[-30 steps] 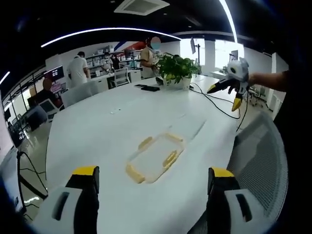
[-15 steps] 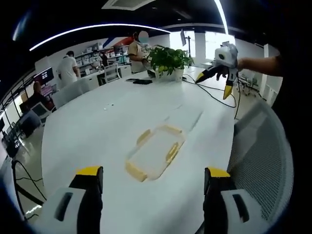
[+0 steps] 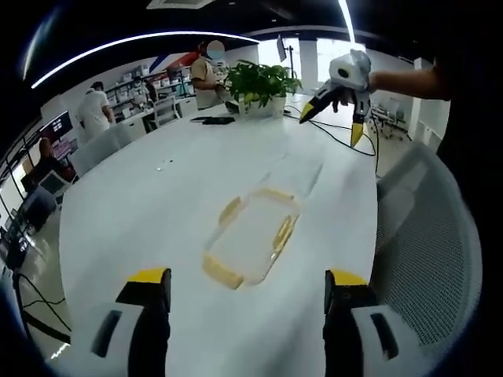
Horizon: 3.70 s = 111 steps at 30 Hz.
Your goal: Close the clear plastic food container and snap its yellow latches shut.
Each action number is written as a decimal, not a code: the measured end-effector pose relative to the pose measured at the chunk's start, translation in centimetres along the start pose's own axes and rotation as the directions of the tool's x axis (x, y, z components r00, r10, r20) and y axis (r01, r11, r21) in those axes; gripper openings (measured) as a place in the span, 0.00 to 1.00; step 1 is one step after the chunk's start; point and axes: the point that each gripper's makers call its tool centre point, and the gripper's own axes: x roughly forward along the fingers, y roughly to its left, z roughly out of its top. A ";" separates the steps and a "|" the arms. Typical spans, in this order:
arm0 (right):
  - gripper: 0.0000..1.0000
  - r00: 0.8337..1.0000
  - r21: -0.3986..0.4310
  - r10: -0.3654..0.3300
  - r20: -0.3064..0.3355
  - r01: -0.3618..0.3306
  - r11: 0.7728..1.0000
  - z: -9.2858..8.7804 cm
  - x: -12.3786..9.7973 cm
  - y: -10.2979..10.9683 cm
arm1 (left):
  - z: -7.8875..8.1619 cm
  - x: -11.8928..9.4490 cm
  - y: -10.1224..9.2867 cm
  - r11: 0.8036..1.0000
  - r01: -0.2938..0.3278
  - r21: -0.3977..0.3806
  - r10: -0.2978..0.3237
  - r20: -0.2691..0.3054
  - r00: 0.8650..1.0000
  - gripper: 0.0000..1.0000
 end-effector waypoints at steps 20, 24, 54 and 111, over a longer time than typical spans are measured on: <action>0.60 0.995 -0.083 0.080 -0.068 -0.085 0.993 2.2 5.0 -0.4 | -1.6 2.1 1.5 0.995 0.075 0.067 -0.071 -0.057 0.996 0.67; 0.60 0.993 -0.097 0.090 -0.082 -0.098 0.990 2.6 5.8 -0.7 | -1.9 2.5 1.7 0.993 0.092 0.080 -0.086 -0.073 0.994 0.64; 0.51 0.949 -0.108 0.170 -0.266 -0.204 0.973 1.5 11.1 -1.6 | -2.5 5.8 3.4 0.964 0.210 0.166 -0.180 -0.177 0.968 0.53; 0.39 0.858 -0.133 0.206 -0.470 -0.300 0.945 -2.2 14.8 -2.0 | -4.8 8.8 2.3 0.871 0.438 0.222 -0.373 -0.282 0.884 0.41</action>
